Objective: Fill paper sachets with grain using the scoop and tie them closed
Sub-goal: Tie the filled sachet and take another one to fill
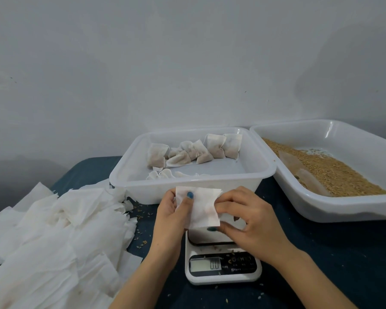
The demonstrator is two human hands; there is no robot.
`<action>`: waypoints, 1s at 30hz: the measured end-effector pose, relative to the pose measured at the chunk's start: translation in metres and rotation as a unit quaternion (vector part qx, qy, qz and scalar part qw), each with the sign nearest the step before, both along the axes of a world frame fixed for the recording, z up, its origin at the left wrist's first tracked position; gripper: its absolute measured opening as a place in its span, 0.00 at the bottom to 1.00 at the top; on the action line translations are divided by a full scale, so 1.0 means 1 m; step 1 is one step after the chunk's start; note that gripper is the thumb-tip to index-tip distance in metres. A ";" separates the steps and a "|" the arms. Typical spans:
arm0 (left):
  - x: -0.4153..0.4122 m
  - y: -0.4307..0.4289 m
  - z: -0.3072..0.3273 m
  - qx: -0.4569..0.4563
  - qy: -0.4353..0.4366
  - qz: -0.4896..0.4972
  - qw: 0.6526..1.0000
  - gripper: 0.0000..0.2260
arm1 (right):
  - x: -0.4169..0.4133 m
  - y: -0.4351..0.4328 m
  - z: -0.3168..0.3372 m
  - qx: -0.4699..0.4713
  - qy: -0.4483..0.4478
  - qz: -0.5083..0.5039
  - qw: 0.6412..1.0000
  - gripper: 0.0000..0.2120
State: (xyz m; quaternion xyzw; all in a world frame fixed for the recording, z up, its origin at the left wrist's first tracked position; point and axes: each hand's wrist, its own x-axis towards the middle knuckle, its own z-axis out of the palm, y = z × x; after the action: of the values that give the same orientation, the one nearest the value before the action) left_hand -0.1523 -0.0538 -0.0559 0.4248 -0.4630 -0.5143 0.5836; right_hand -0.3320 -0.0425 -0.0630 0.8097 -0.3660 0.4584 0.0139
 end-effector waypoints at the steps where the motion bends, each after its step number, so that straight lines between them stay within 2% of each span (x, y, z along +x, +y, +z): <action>1: 0.000 0.000 0.000 0.000 -0.007 -0.001 1.000 0.07 | -0.002 -0.001 0.000 0.002 -0.002 -0.006 1.000 0.08; 3: 0.001 -0.001 0.001 0.015 -0.025 0.016 0.999 0.05 | -0.004 -0.003 0.000 0.001 -0.017 -0.013 1.000 0.05; 5: 0.001 -0.002 0.000 0.022 -0.080 0.048 0.995 0.04 | -0.005 -0.004 0.001 -0.011 -0.035 -0.017 0.999 0.05; 8: 0.004 0.000 0.000 -0.027 -0.173 0.066 0.982 0.06 | -0.007 -0.005 0.000 -0.023 -0.065 -0.022 0.997 0.07; 10: 0.009 0.002 0.002 -0.084 -0.203 0.020 0.975 0.11 | -0.008 -0.005 0.000 -0.027 -0.078 -0.027 0.996 0.07; 12: 0.014 0.004 0.006 -0.154 -0.285 -0.041 0.945 0.19 | -0.009 -0.006 0.001 -0.022 -0.085 -0.031 0.996 0.07; 14: 0.016 0.005 0.005 -0.216 -0.396 -0.079 0.889 0.26 | -0.008 -0.005 0.003 -0.010 -0.087 -0.027 0.996 0.08; 15: 0.016 0.005 0.005 -0.233 -0.443 -0.078 0.862 0.28 | -0.008 -0.005 0.004 -0.005 -0.086 -0.020 0.996 0.08; 17: 0.016 0.006 0.004 -0.246 -0.497 -0.055 0.830 0.31 | -0.006 -0.003 0.005 0.001 -0.080 -0.007 0.997 0.08; 20: 0.016 0.007 0.004 -0.245 -0.528 -0.046 0.812 0.29 | -0.005 -0.002 0.004 0.004 -0.067 -0.013 0.998 0.07; 24: 0.019 0.004 0.004 -0.226 -0.538 -0.037 0.811 0.21 | -0.007 -0.002 0.005 0.008 -0.086 -0.020 0.996 0.06; 30: 0.021 0.001 0.001 -0.234 -0.556 -0.023 0.797 0.21 | -0.005 0.001 0.006 0.036 -0.092 0.007 0.995 0.07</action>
State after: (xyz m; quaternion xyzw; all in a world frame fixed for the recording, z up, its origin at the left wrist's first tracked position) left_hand -0.1314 -0.0524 -0.0549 0.4776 -0.8238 -0.0785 0.2952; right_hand -0.3374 -0.0416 -0.0568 0.7666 -0.3762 0.5177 -0.0526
